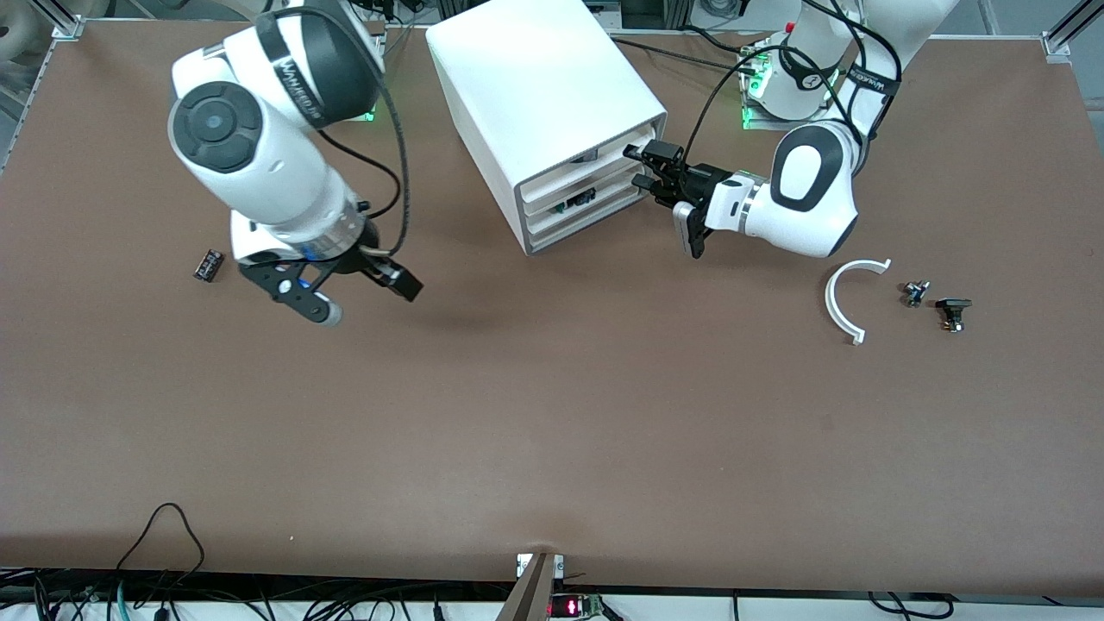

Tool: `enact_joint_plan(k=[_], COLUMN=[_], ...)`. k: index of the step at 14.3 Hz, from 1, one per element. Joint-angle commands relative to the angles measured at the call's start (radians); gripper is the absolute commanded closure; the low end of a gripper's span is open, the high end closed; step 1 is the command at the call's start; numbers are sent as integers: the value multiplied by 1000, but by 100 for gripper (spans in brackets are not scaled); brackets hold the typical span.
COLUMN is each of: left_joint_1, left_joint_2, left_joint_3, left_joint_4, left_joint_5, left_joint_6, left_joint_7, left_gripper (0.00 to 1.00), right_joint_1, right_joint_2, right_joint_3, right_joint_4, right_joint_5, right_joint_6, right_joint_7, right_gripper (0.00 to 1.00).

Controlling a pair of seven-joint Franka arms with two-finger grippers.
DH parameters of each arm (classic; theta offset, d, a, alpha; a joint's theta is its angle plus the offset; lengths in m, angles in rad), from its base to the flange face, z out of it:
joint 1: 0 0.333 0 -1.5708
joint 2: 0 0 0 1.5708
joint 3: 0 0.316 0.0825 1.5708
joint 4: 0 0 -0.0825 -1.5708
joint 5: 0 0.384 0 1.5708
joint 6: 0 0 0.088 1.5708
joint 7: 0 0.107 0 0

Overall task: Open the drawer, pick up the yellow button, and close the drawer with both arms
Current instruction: 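Reach the left gripper to the cabinet drawer while the right gripper moves inward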

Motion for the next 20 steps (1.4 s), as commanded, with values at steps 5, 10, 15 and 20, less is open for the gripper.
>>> enact_joint_plan(k=[5, 10, 15, 20], left_joint_1=[3, 1, 26, 122], left_joint_2=[-27, -19, -4, 86], left_joint_3=[-53, -59, -52, -47], left_joint_4=[-48, -48, -33, 142], left_joint_5=[-34, -34, -12, 191], left_joint_6=[9, 11, 8, 11], left_joint_7=[30, 30, 28, 13], left_gripper=[42, 79, 100, 100], right_joint_1=[40, 58, 58, 89], right_joint_2=[82, 118, 145, 151], right_joint_3=[-4, -2, 12, 16], right_joint_4=[144, 187, 231, 234], right_joint_5=[59, 67, 73, 77], right_joint_6=[-33, -33, -23, -1], right_joint_7=[170, 243, 307, 353], right_gripper=[0, 0, 0, 0])
